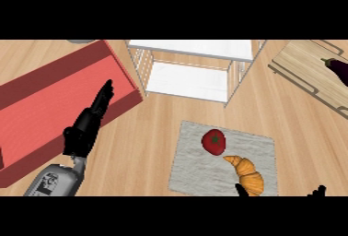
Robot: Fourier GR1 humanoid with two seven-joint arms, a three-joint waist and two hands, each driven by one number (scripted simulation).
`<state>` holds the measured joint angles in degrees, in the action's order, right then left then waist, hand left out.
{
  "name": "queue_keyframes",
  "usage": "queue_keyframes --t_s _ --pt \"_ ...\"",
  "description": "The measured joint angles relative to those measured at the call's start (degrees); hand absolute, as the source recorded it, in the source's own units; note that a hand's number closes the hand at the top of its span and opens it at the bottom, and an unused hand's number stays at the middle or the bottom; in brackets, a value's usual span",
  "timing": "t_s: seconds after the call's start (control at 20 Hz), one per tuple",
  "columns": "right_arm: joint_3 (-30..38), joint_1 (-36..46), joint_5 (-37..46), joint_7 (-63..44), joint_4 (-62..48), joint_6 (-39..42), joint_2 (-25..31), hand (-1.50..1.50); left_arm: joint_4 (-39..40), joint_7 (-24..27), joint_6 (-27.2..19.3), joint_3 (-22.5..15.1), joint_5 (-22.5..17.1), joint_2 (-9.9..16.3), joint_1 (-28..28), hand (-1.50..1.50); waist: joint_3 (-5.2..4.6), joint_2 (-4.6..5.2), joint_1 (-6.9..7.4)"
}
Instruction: Pick the tomato from the placemat and place it in the tiered shelf
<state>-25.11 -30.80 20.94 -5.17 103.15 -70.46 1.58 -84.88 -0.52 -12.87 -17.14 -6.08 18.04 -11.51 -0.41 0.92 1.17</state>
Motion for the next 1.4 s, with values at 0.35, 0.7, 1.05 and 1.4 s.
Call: queue_keyframes --t_s 0.35,0.7,1.05,1.4 --pt "-2.3 -5.4 8.0 -11.9 -0.7 7.5 2.1 -1.5 -0.1 0.0 0.6 -0.6 0.4 -0.6 -1.6 0.0 -0.31 1.07 1.96" --pt "-2.3 -7.3 18.6 -24.0 2.1 17.1 3.2 -1.5 0.2 -0.4 0.9 -0.9 0.6 -1.1 -2.8 0.0 -0.87 1.35 3.02" --pt "-1.9 -6.4 32.0 -39.5 7.9 28.7 -0.1 -1.5 0.7 -0.5 0.9 -0.7 0.8 -1.1 -2.7 0.0 -0.47 1.04 2.76" --pt "-2.9 3.0 45.9 -56.1 13.4 42.2 -1.3 -1.5 1.2 -0.5 0.3 -0.5 1.3 -1.6 -2.0 0.0 -0.12 0.27 1.91"
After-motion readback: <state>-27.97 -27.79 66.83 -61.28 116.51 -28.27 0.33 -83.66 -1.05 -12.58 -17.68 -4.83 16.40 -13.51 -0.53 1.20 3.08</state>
